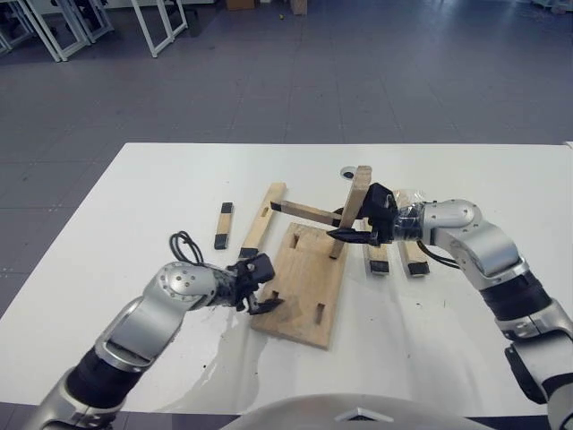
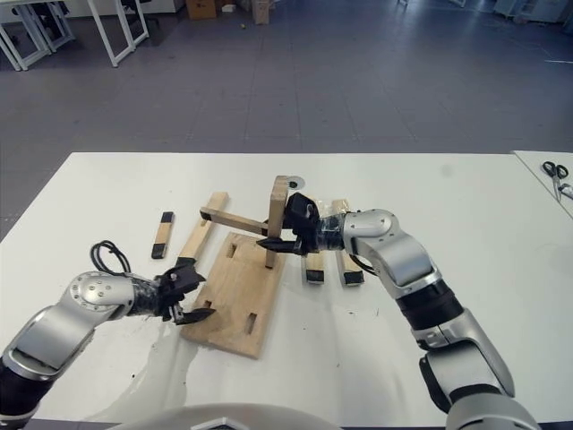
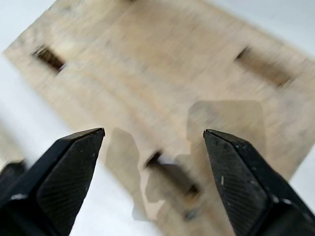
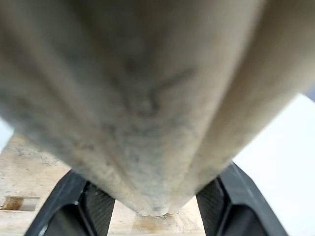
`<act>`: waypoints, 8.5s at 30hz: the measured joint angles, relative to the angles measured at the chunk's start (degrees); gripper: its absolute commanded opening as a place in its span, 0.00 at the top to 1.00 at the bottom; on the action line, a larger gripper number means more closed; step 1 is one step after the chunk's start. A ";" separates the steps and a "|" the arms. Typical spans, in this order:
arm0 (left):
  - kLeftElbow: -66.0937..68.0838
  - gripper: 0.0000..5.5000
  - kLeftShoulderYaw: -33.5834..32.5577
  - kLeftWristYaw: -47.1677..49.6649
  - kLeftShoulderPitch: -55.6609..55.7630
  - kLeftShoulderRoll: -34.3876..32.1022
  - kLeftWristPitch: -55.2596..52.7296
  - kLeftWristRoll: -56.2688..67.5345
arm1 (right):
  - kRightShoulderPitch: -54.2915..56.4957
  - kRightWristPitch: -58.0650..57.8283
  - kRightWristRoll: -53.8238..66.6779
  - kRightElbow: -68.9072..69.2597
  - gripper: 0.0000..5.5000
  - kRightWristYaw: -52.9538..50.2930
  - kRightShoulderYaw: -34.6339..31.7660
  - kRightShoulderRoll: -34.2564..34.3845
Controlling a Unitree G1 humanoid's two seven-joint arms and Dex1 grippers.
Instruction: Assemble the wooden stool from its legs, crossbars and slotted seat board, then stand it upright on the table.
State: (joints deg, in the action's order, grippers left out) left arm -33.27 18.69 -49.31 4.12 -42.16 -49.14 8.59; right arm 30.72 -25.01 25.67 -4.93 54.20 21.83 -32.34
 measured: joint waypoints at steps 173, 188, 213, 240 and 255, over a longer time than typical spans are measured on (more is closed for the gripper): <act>14.99 0.63 -37.29 7.56 5.41 5.80 -1.10 61.32 | -36.13 -21.98 8.51 42.98 0.38 -41.04 -2.05 -14.19; 24.32 0.63 -23.87 -4.03 1.53 7.51 20.61 31.69 | -31.95 -3.17 -6.49 26.94 0.38 -16.95 -3.87 -22.18; 36.10 0.63 -16.53 -8.86 7.40 13.28 30.72 23.62 | -31.69 -2.57 -12.01 26.37 0.38 -12.45 -5.33 -18.99; 40.66 0.63 -6.76 -8.57 19.24 9.32 25.19 20.31 | -31.52 -2.79 -14.23 26.76 0.38 -11.56 -5.44 -15.98; 44.63 0.63 -4.58 -8.15 18.33 9.70 32.00 20.34 | -10.01 -34.28 28.42 34.00 0.72 -39.32 -27.45 20.31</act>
State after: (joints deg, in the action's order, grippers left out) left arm 11.36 14.11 -57.46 22.46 -32.46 -17.15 28.93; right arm 20.71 -59.29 54.09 29.07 14.88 -5.63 -12.03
